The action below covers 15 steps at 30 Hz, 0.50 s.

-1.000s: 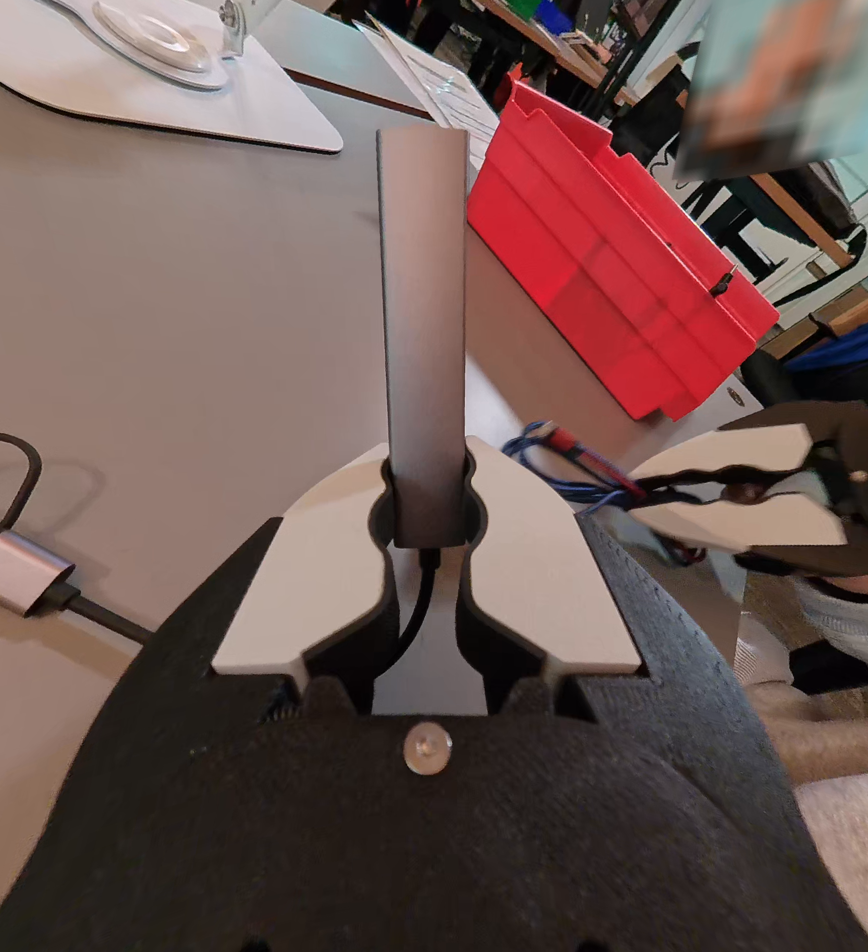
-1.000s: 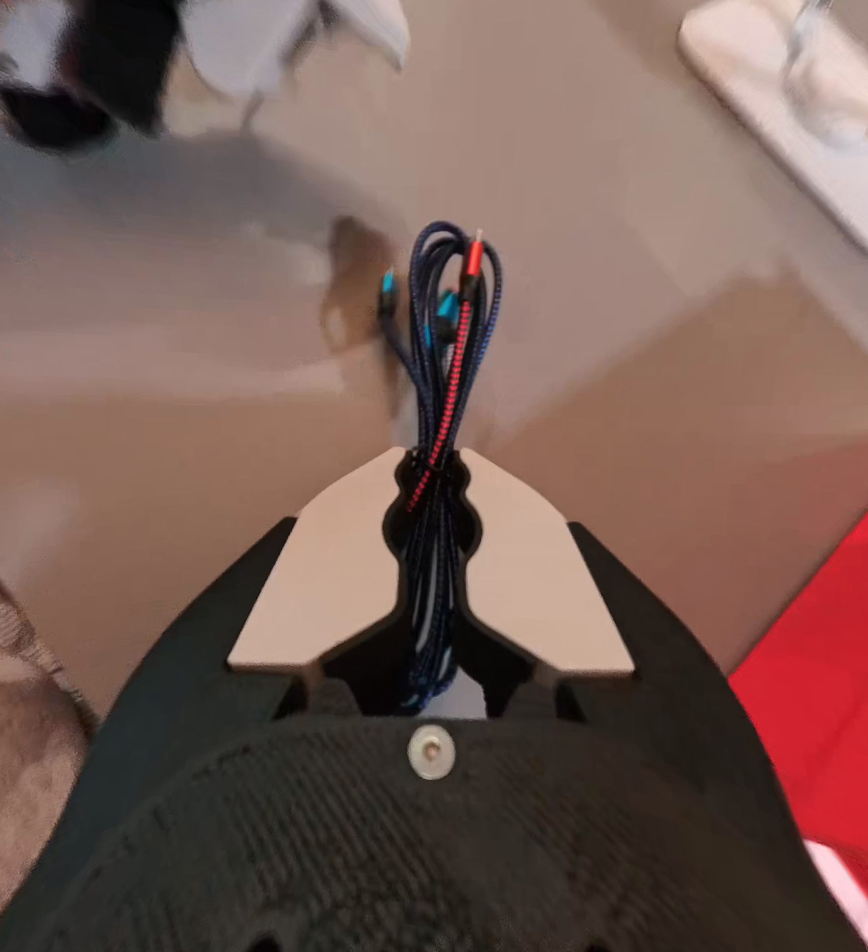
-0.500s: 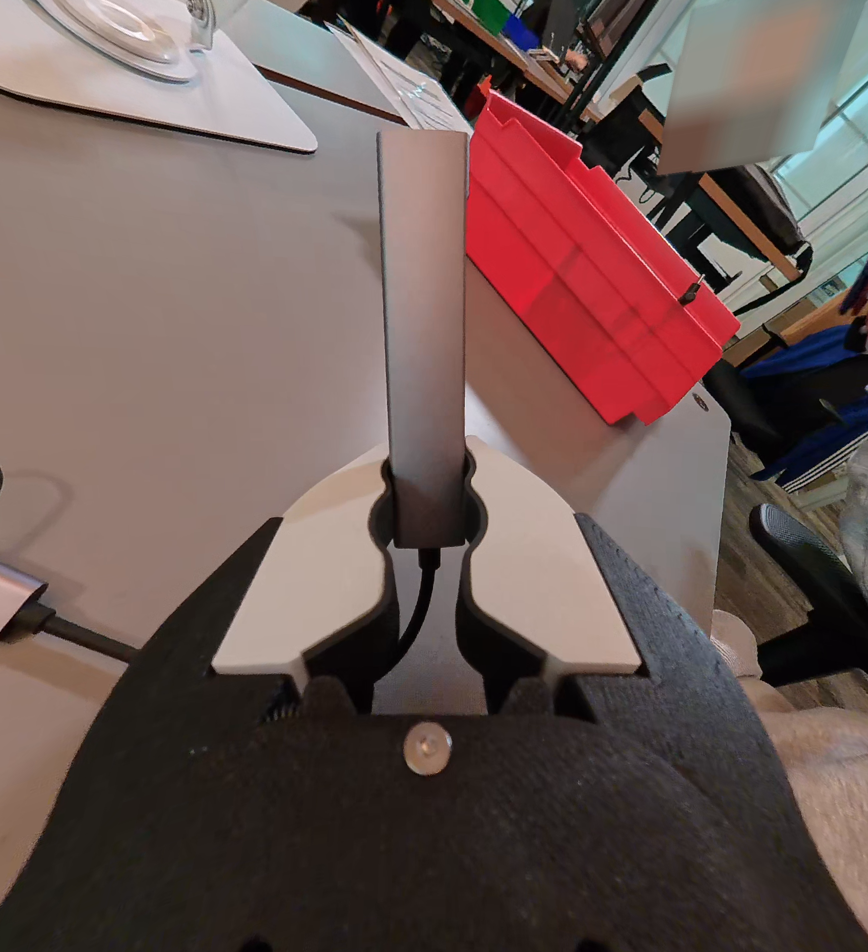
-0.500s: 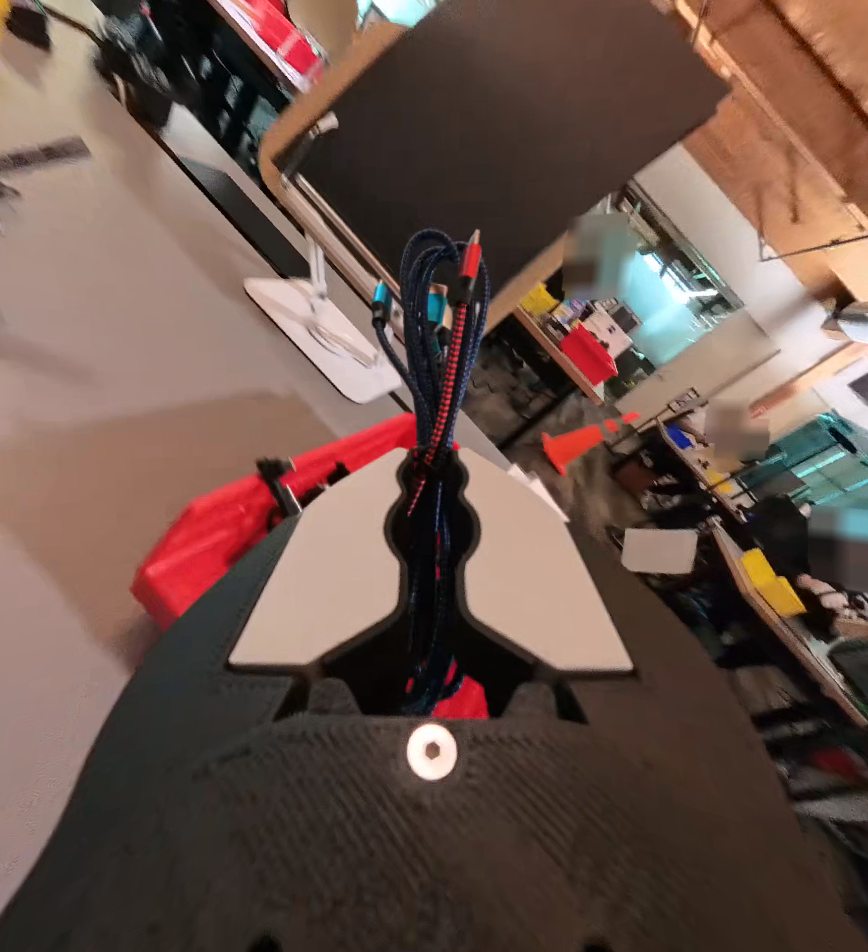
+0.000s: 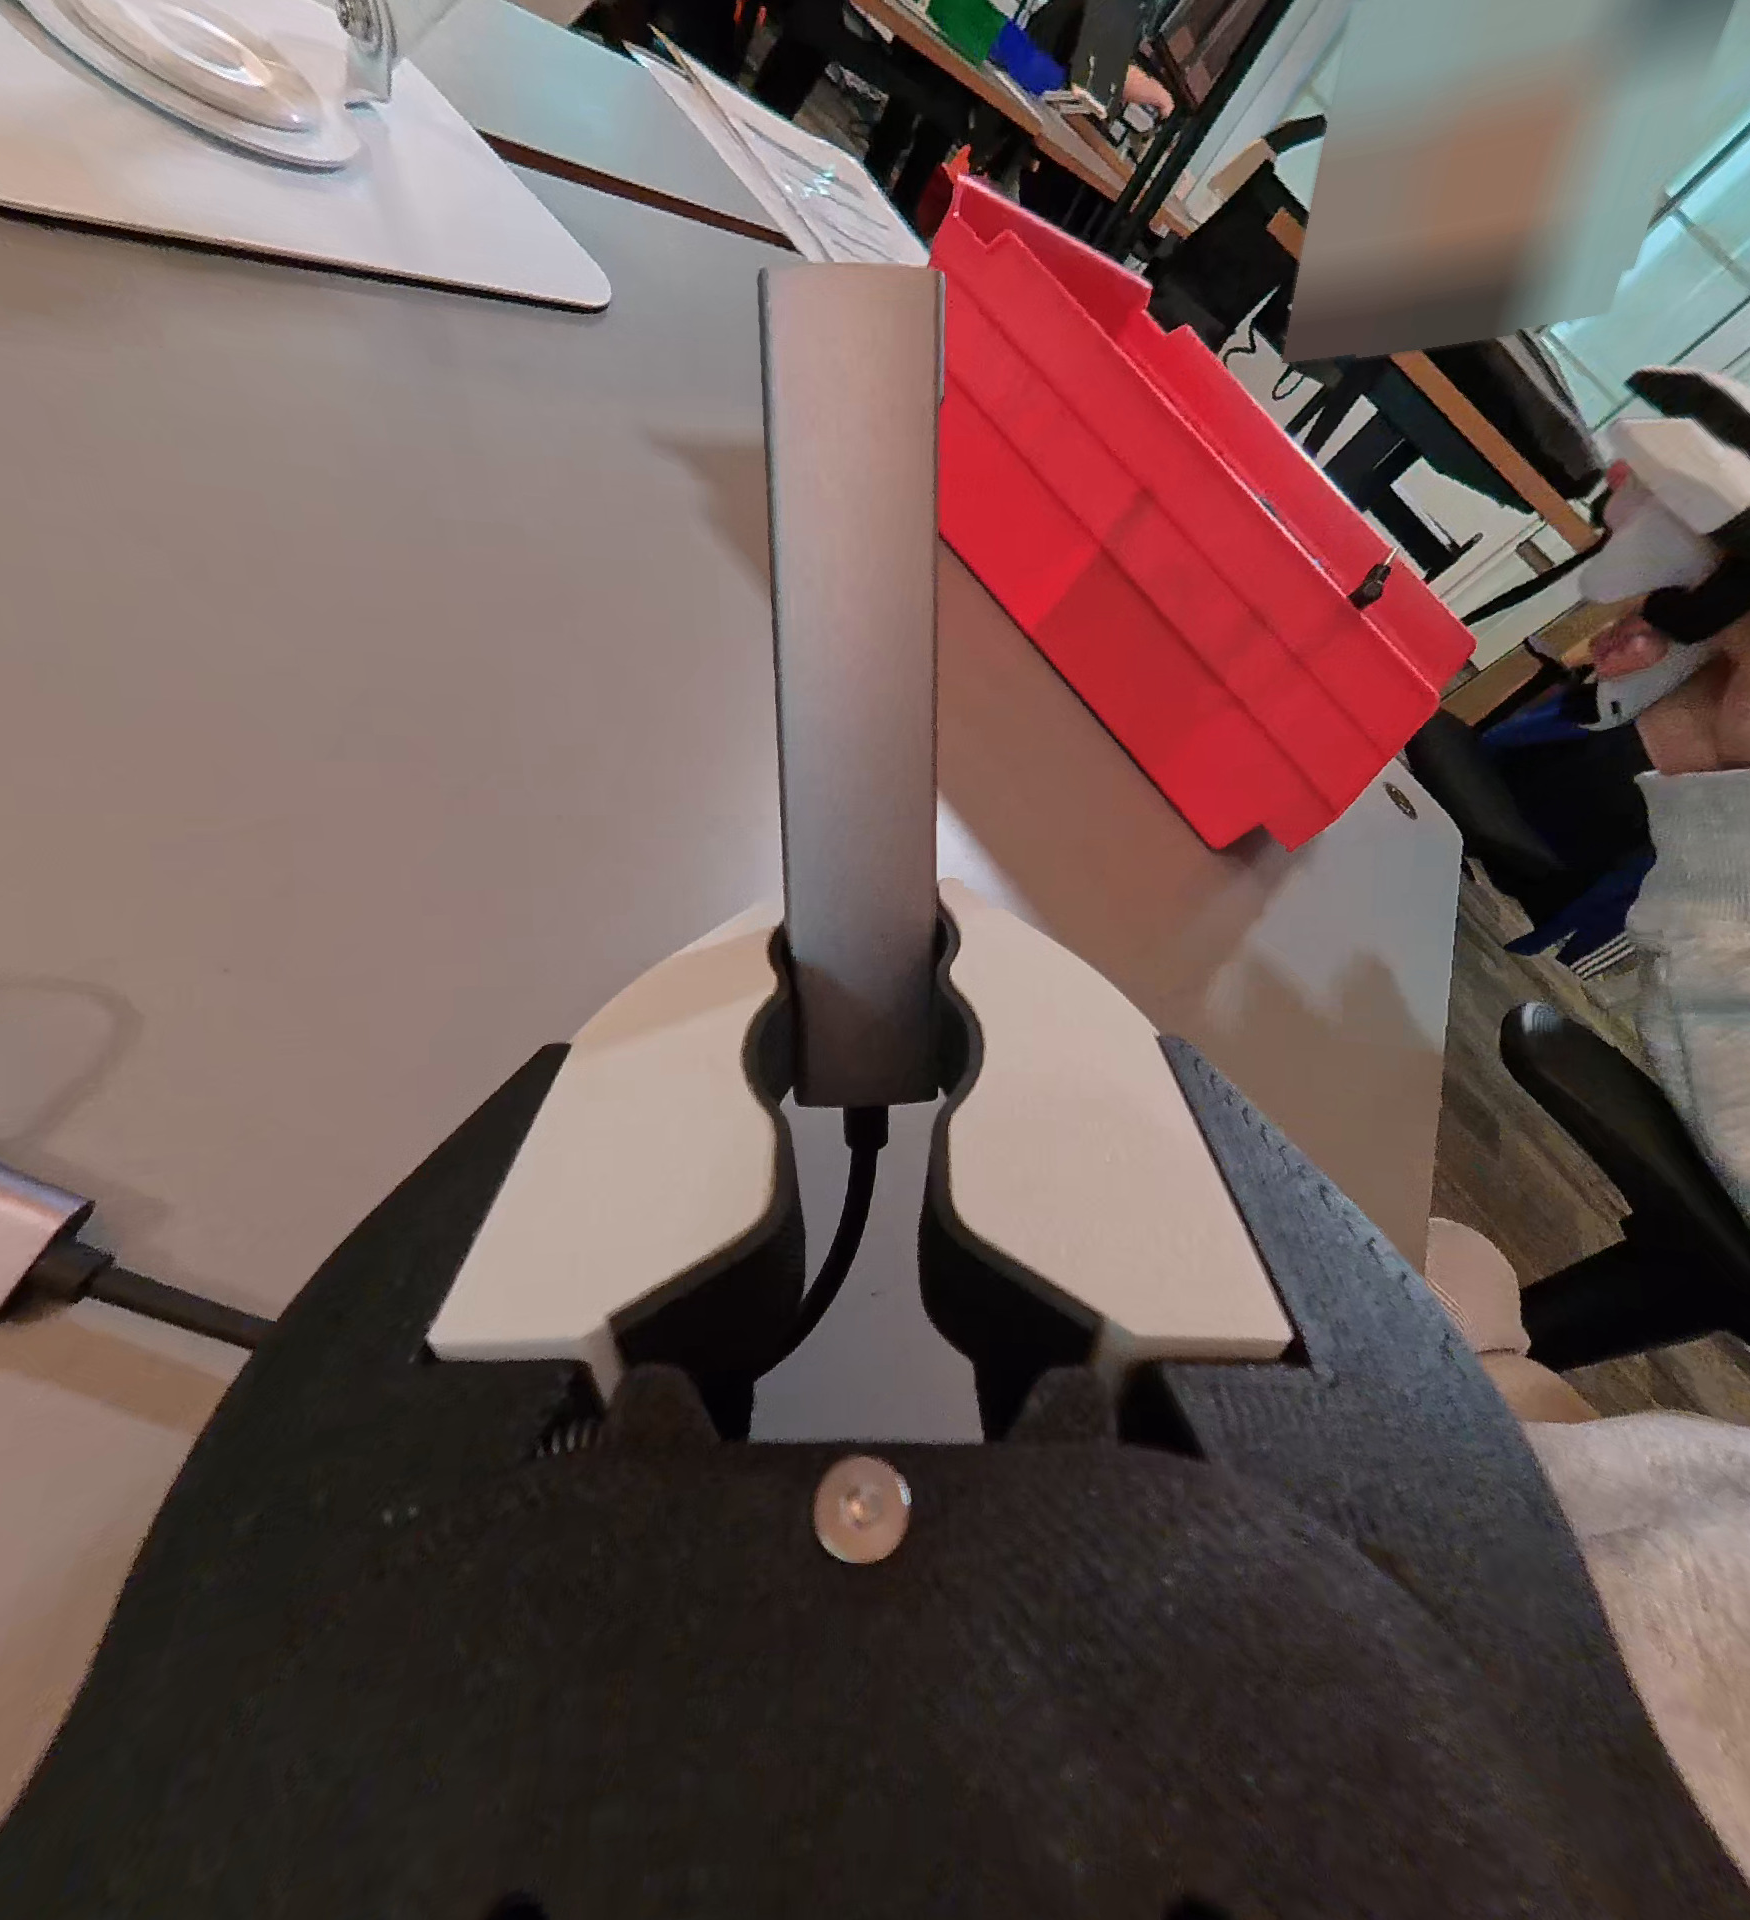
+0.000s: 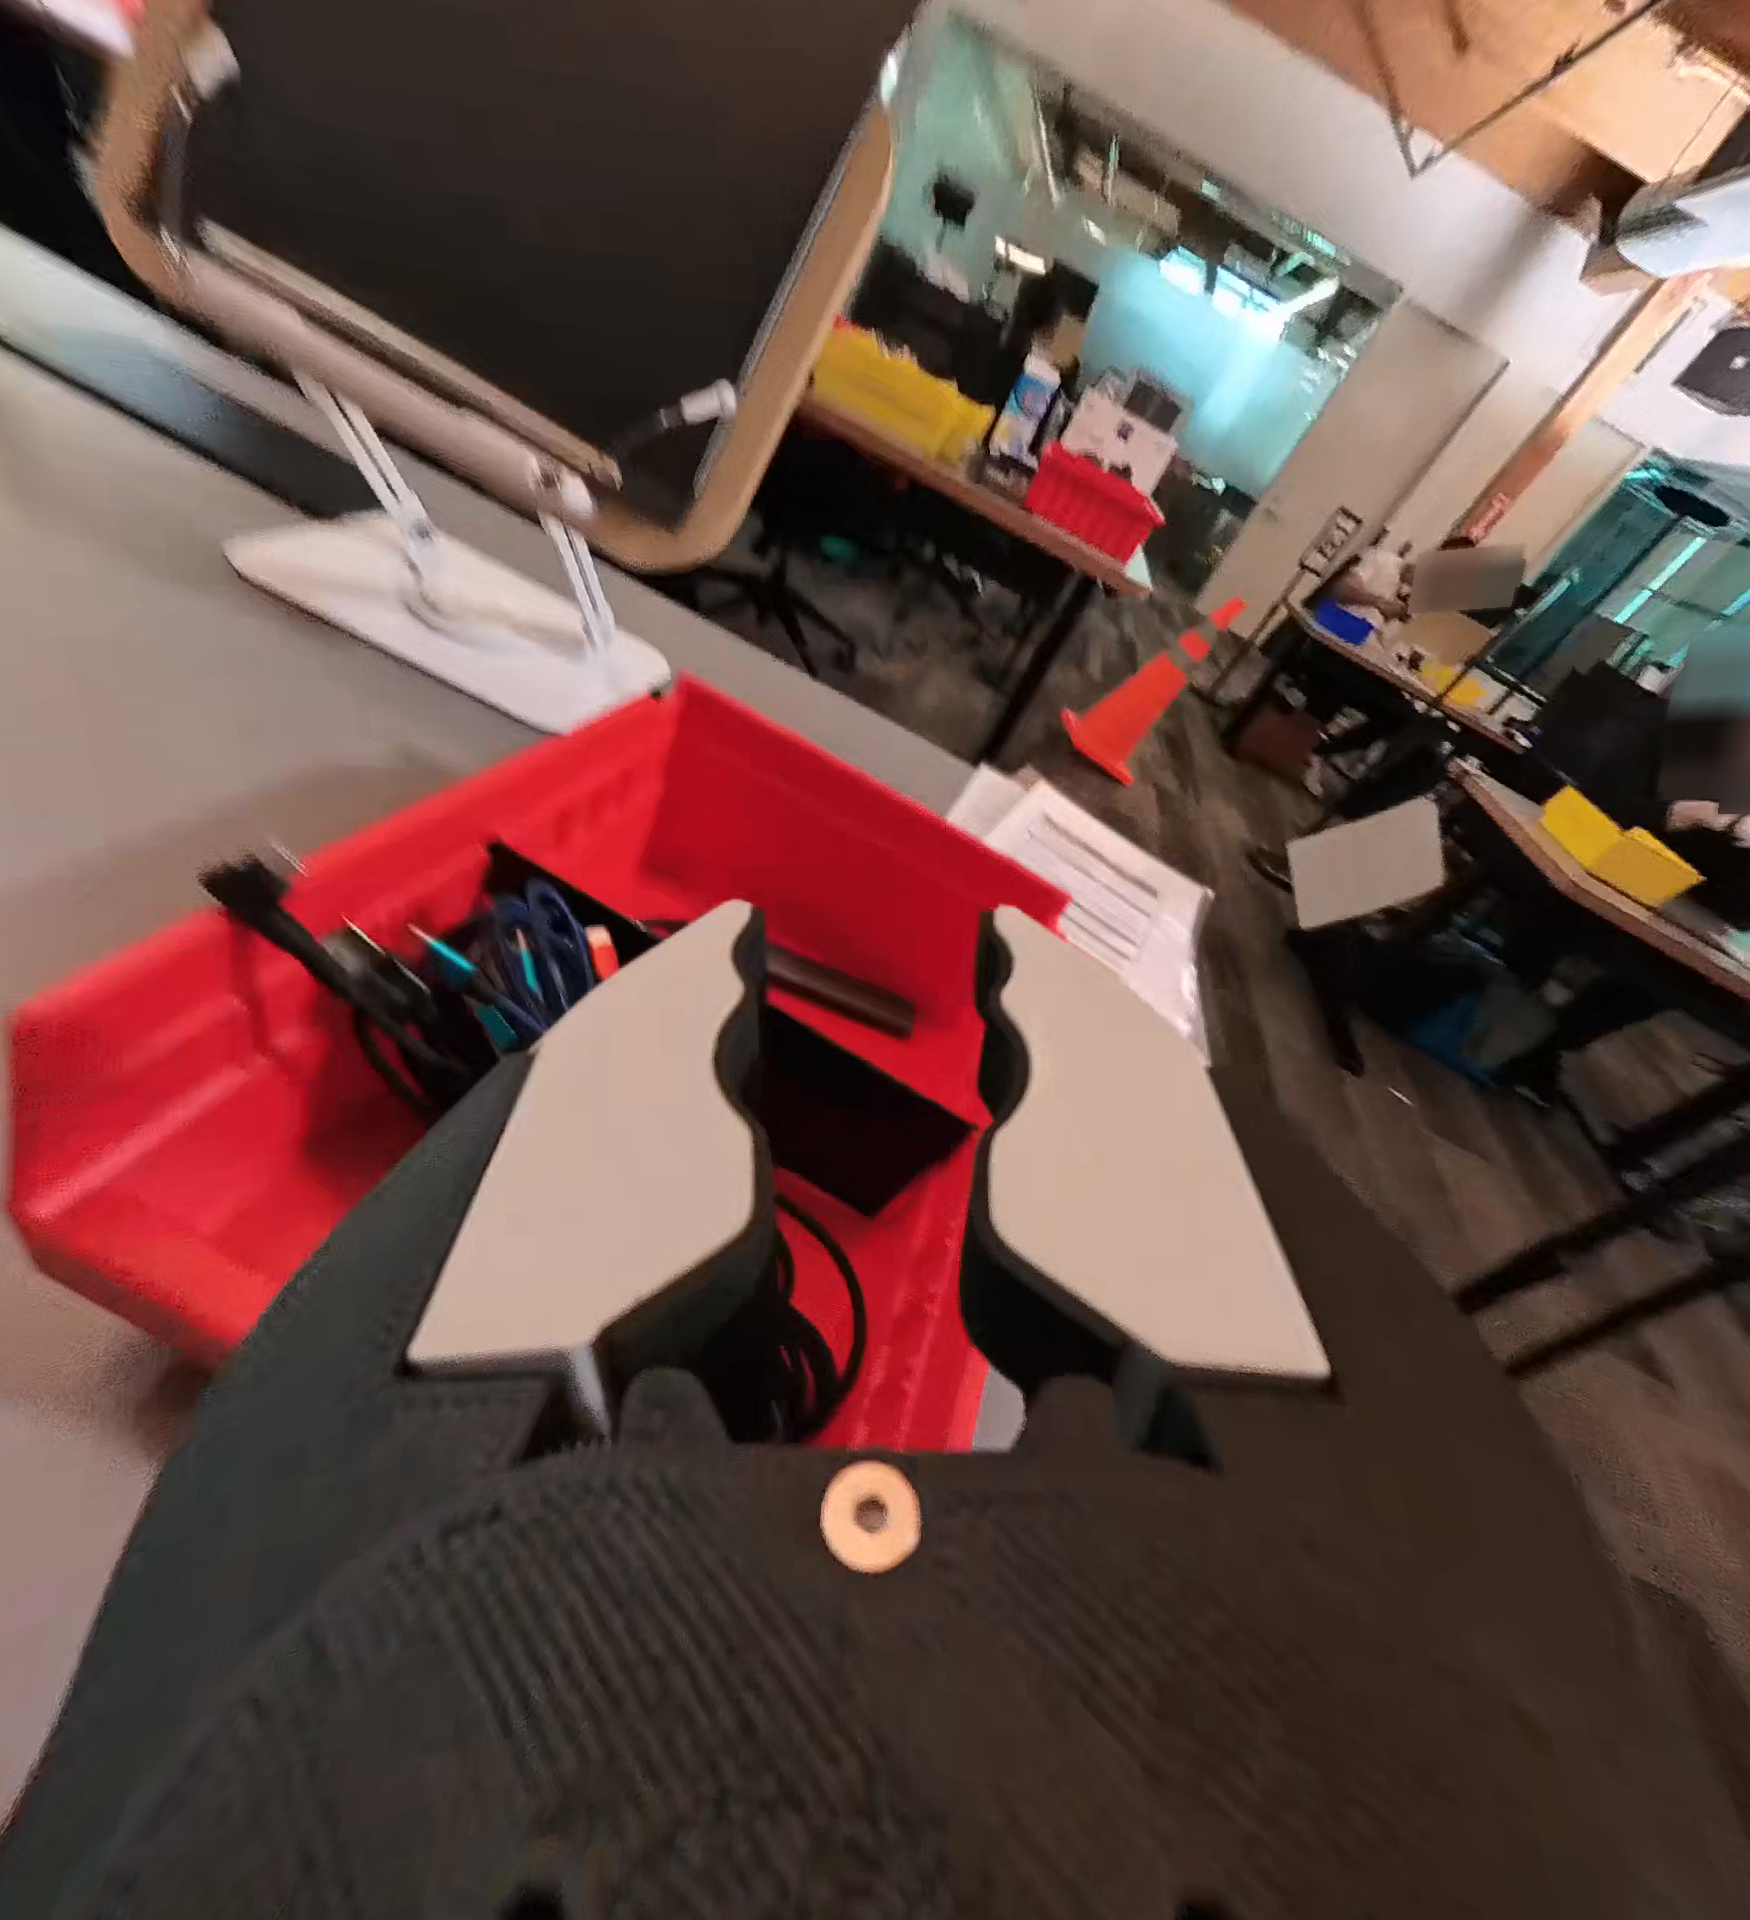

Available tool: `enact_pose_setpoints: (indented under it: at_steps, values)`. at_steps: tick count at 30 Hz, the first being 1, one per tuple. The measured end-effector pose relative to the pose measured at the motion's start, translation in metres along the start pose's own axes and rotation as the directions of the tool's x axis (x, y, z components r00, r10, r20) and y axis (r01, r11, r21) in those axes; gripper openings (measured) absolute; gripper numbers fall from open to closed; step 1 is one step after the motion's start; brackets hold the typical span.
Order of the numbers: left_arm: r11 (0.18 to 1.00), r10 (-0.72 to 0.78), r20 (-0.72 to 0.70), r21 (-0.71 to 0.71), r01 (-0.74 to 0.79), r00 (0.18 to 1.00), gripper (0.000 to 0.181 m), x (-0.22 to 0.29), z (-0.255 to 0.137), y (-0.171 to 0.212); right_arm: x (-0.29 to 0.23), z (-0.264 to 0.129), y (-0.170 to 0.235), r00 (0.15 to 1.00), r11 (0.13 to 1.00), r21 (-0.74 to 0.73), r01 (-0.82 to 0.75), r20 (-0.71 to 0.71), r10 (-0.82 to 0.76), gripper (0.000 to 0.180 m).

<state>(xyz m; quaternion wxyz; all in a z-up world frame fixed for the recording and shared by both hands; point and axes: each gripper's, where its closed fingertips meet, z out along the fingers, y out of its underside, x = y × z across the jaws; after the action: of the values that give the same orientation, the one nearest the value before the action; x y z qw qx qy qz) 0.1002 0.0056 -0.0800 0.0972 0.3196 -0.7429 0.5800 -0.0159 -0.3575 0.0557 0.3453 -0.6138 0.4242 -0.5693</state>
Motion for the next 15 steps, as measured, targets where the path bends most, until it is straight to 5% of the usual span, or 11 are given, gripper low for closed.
enact_pose_setpoints:
  at_steps: [10,15]
  values:
    - [0.956,0.289,-0.001,0.05,-0.289,0.957,0.023,0.055,0.005,-0.015,-0.077,-0.011,-0.064,0.963,0.975,0.096,0.199,0.162,-0.213,0.028]
    - [0.854,0.52,0.034,0.009,-0.521,0.853,0.023,0.092,0.013,-0.013,-0.182,-0.021,-0.11,0.861,0.977,0.197,-0.084,0.507,-0.028,0.032]
